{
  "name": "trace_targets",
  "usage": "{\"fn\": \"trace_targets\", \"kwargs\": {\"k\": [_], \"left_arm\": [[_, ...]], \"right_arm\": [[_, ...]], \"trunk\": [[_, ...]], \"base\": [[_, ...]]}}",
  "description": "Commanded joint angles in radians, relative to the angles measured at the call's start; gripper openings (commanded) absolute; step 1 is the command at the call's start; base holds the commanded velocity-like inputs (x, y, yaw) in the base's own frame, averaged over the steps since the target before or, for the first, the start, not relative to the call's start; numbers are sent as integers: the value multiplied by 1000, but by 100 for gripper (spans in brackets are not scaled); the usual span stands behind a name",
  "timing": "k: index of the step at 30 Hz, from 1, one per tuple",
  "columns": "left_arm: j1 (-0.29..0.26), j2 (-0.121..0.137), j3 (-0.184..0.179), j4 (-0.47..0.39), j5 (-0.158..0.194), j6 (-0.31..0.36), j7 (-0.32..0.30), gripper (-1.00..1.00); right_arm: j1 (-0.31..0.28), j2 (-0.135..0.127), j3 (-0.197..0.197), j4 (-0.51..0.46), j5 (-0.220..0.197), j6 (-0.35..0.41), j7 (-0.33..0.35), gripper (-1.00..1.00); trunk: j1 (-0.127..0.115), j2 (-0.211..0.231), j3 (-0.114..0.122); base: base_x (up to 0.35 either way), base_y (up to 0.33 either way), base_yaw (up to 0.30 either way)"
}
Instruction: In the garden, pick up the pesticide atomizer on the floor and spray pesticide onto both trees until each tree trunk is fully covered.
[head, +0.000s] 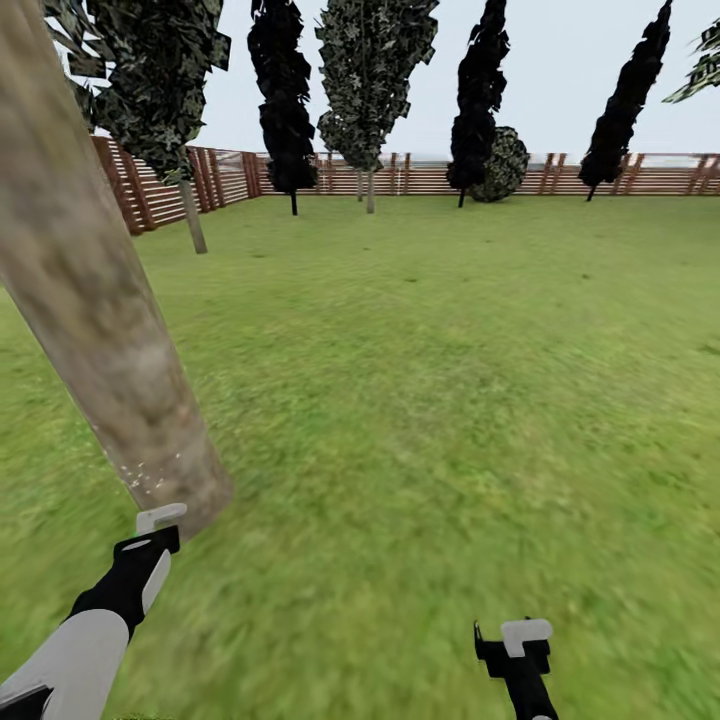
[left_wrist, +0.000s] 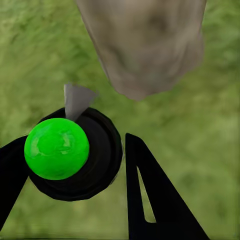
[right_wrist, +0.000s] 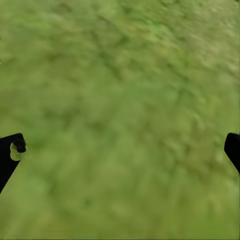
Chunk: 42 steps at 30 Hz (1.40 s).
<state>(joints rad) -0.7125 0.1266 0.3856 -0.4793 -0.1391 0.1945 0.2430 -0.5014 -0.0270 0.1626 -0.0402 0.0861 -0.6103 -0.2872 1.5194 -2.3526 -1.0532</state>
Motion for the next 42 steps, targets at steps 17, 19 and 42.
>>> {"fn": "trace_targets", "kwargs": {"k": [17, 19, 42], "left_arm": [[-1, -2, 4, -3, -10, 6, -1, -100], [-1, -2, 2, -10, -10, 6, -3, -100], [-231, -62, -113, -49, -17, 135, -21, -100]], "right_arm": [[0, -1, 5, 0, 9, 0, -10, 100], [0, -1, 5, -1, 9, 0, -9, 100], [0, -2, 5, -1, 8, 0, -10, 100]], "trunk": [[0, 0, -1], [0, 0, -1], [0, 0, -1]], "base": [[76, -222, 276], [0, -9, 276], [0, 0, 76]]}}
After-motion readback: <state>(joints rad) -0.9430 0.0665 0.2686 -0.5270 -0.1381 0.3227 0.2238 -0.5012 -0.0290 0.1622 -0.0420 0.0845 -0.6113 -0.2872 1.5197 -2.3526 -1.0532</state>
